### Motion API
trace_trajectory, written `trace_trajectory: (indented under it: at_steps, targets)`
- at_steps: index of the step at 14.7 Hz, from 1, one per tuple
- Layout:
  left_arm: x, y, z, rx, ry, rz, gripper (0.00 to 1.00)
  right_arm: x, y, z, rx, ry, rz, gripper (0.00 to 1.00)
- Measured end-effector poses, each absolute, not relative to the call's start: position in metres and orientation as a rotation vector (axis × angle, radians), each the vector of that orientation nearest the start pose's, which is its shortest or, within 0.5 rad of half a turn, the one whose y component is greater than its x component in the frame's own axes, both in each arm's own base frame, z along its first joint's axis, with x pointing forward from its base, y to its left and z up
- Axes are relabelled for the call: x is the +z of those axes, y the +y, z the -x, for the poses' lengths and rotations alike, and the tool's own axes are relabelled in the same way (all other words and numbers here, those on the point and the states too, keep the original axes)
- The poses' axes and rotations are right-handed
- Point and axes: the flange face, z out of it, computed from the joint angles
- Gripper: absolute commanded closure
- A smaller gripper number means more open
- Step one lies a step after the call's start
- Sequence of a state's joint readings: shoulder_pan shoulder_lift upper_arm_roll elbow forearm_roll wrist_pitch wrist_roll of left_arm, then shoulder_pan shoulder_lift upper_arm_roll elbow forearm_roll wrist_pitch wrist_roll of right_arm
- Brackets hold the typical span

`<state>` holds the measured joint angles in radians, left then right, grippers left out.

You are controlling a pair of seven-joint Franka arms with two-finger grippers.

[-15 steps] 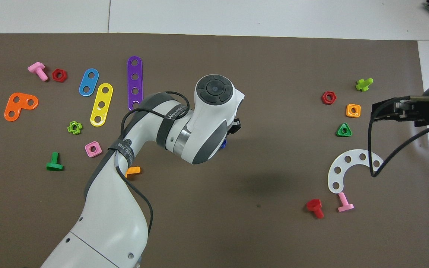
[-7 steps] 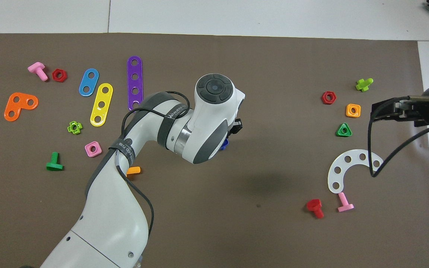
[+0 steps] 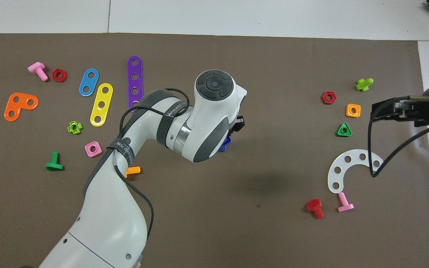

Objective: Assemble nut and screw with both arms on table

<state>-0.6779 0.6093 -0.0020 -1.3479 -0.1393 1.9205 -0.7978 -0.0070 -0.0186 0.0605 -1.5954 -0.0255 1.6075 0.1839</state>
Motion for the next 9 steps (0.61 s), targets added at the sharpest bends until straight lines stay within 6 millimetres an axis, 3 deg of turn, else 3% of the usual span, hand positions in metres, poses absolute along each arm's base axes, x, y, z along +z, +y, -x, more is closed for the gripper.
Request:
trace_trajectory:
  at_steps: [2,9]
  targets:
    - [0.362,-0.46,-0.554,0.176,-0.274,3.202,1.0,0.626,0.027,-0.552,-0.053,0.205,3.157,0.0]
    - [0.312,-0.463,-0.529,0.161,-0.256,3.202,1.0,0.626,0.027,-0.552,-0.053,0.205,3.157,0.0]
